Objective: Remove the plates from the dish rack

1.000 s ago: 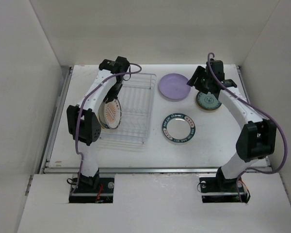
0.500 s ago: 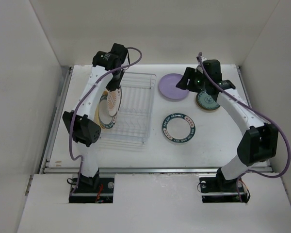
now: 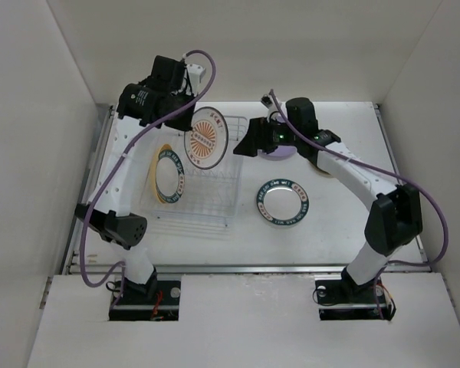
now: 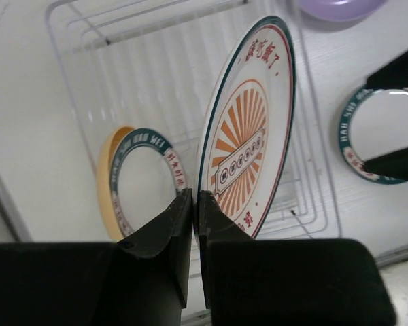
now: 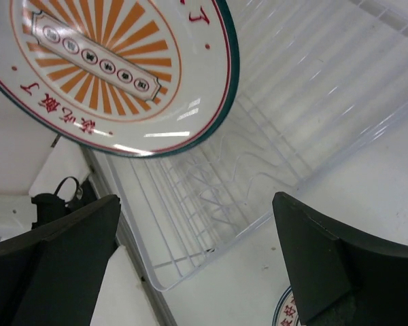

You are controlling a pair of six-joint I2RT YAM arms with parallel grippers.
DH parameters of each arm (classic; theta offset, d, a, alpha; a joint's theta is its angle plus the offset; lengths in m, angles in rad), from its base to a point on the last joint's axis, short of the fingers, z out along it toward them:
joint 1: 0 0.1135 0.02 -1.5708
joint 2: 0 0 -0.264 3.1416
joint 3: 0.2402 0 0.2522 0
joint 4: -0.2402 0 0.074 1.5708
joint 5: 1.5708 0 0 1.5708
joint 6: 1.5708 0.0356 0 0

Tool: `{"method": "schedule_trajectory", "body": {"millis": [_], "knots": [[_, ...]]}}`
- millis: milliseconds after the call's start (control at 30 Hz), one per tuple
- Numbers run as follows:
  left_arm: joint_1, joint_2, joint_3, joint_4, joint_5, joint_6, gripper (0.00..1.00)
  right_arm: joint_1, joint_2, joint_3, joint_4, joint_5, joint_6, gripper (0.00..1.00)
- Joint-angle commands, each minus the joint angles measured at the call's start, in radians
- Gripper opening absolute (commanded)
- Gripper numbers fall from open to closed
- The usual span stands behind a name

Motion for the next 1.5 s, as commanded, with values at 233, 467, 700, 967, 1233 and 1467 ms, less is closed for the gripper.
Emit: {"method": "schedule_trajectory", "body": {"millis": [233,467,700,967,1233,1467], "knots": [[0.099,-0.002,0.005,0.062,0.611,-0.067,0.00,-0.006,0.062,0.065,0.096,-0.035,0.005,1.00],[0.159,-0.002,-0.053,0.071,0.821,-0.045,0.00,-0.043,-0.010,-0.049,0.217,-0.119,0.060,0.80],[0.160,0.008,-0.104,0.081,0.845,-0.036,0.00,-0.052,-0.070,-0.162,0.455,-0.198,0.230,0.00],[0.160,0.017,-0.133,0.059,0.671,0.005,0.90,-0.075,-0.122,-0.182,0.383,-0.156,0.265,0.00],[0.140,-0.015,-0.181,0.087,0.309,0.006,1.00,-0.190,-0.168,-0.192,0.305,-0.129,0.364,0.00],[0.106,-0.035,-0.221,0.062,0.032,0.013,1.00,-0.339,-0.254,-0.239,0.003,0.032,0.241,0.00]]}}
